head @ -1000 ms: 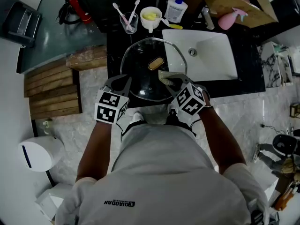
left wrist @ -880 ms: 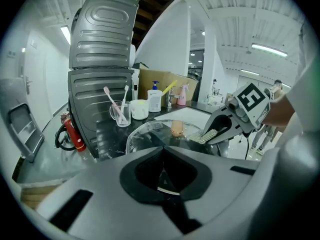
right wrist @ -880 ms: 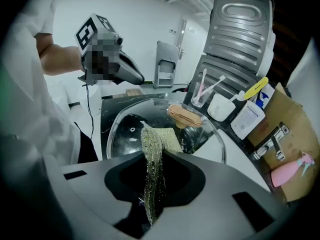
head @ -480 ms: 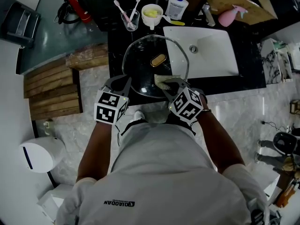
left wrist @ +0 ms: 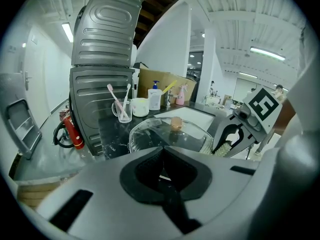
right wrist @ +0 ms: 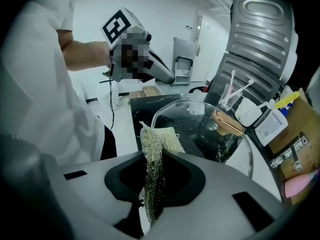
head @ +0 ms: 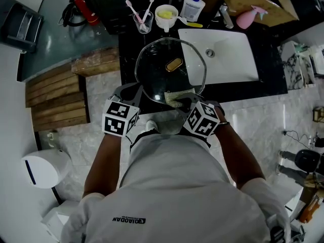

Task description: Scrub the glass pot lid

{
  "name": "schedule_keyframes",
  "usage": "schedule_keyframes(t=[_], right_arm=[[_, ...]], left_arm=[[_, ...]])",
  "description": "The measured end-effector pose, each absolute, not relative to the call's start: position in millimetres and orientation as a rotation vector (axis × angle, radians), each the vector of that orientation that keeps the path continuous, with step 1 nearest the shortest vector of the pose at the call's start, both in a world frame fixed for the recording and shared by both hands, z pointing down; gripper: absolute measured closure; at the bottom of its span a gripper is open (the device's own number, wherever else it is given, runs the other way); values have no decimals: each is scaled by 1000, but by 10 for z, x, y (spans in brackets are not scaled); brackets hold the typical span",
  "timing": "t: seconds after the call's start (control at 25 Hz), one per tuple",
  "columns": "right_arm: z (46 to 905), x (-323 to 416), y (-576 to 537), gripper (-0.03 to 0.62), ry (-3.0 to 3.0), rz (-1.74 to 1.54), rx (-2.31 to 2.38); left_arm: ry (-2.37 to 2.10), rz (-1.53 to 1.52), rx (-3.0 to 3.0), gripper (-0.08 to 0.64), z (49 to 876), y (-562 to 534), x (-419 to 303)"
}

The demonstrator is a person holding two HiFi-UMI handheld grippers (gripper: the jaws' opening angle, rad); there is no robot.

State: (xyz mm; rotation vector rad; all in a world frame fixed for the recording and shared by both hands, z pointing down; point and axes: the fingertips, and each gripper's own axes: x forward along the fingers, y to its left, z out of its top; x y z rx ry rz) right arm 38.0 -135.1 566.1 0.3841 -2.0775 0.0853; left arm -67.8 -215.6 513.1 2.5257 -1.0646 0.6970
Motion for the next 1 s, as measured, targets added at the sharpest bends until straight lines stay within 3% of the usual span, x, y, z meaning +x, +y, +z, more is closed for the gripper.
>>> schedule_keyframes(t=[0.36,0.72,1.0], right_arm=[[5626,325,-1215,512,-2069,132,307],[4865,33,-1637,512,-2229,67,378],[4512,-328,-2589,512,-2140,-222,493]], left_arm=[[-1041,653,2502,545,5151,-2148,-761],[-1132,611,2477,545,5057,-2233,-1011],[-1219,587,2428,545,5047,-2250,-1256]])
